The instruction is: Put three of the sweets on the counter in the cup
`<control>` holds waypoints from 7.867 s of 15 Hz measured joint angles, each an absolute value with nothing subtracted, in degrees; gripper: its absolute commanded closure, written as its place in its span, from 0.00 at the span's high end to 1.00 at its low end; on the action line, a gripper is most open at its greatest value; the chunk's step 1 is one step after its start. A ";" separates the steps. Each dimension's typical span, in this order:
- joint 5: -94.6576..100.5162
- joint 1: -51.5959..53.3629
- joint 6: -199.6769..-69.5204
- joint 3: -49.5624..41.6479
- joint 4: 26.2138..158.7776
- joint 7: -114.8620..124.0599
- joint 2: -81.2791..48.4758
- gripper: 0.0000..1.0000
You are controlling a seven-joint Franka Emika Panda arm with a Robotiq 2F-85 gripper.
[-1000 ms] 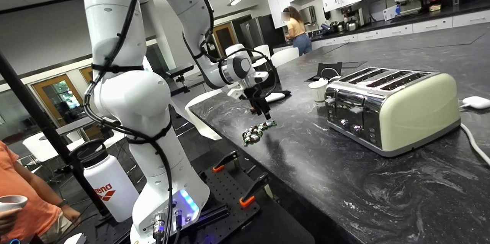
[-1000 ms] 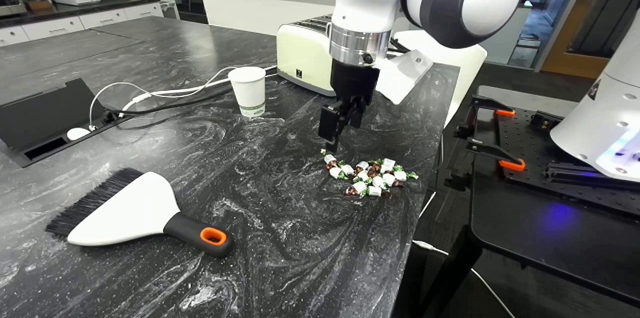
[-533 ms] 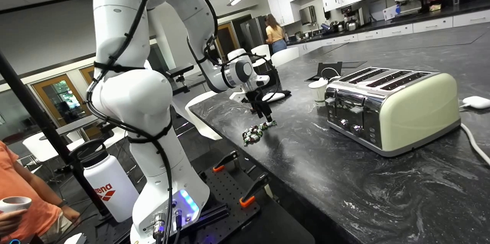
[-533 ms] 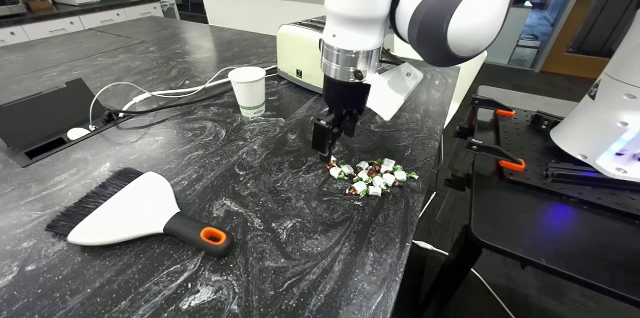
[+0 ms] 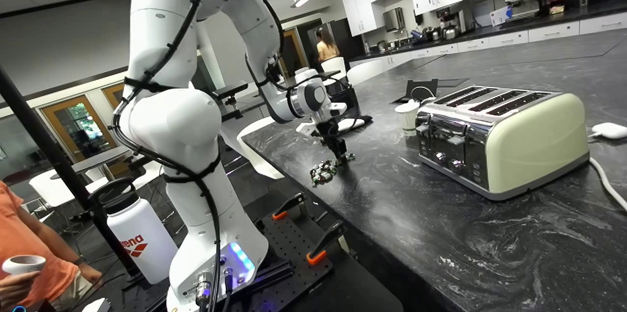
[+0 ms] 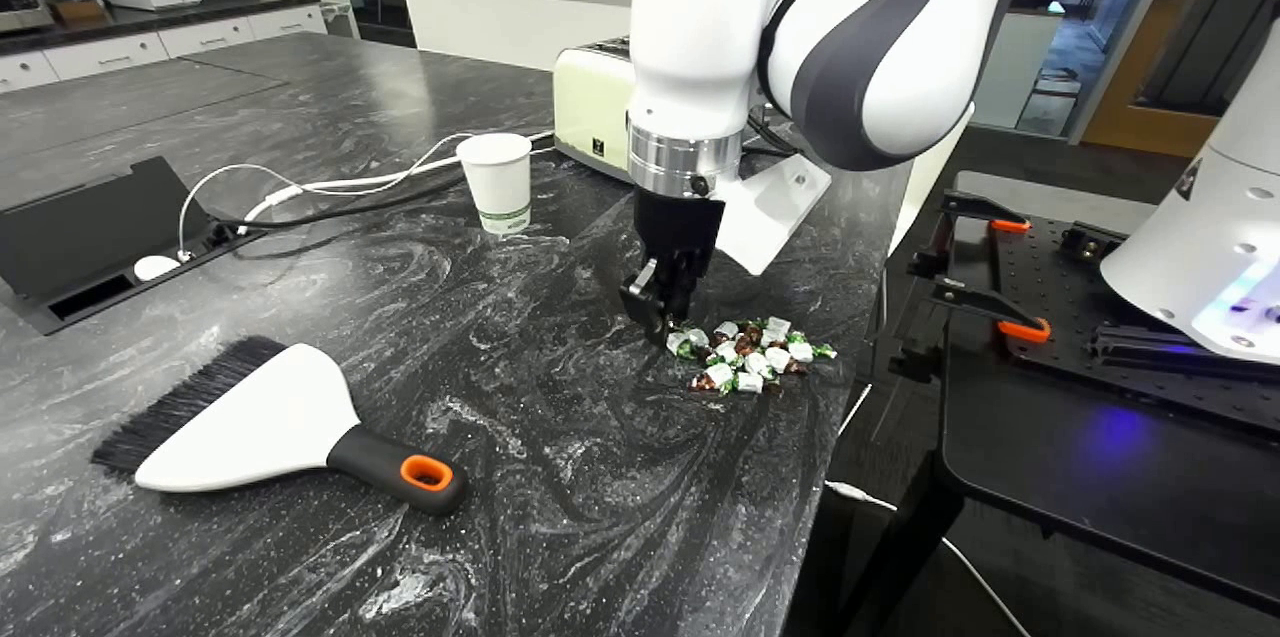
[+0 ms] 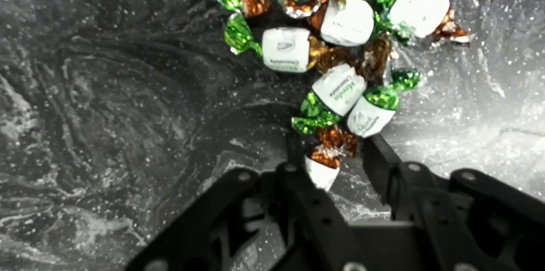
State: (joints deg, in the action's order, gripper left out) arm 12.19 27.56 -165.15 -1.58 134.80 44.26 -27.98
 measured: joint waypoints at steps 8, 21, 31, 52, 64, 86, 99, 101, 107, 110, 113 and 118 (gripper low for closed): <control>12.14 31.16 -165.30 -4.84 132.97 44.29 -27.70 0.00; 35.19 38.22 -154.04 -21.24 120.29 53.49 -18.87 0.00; 37.16 23.91 -151.42 -12.37 106.00 52.74 -32.29 0.00; 34.01 23.87 -151.33 -10.00 96.36 47.46 -38.68 1.00; 10.53 21.86 -139.32 5.95 128.92 41.54 -12.98 1.00; 0.59 23.34 -168.51 4.11 147.89 39.71 -18.34 1.00; 0.97 37.96 -175.17 -8.86 144.69 39.98 -24.45 0.27; 0.72 38.39 -175.17 -9.07 144.06 39.97 -25.09 0.12; 0.59 40.44 -175.17 -11.07 142.68 39.96 -25.93 0.06; 1.09 46.70 -175.17 -18.03 142.18 40.15 -25.31 0.06; 5.28 58.55 -175.15 -31.68 141.77 43.64 -23.18 0.06; 12.40 72.58 -172.67 -50.31 137.61 47.63 -21.65 0.06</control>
State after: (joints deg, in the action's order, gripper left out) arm 12.40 72.58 -172.67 -50.31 137.61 47.63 -21.65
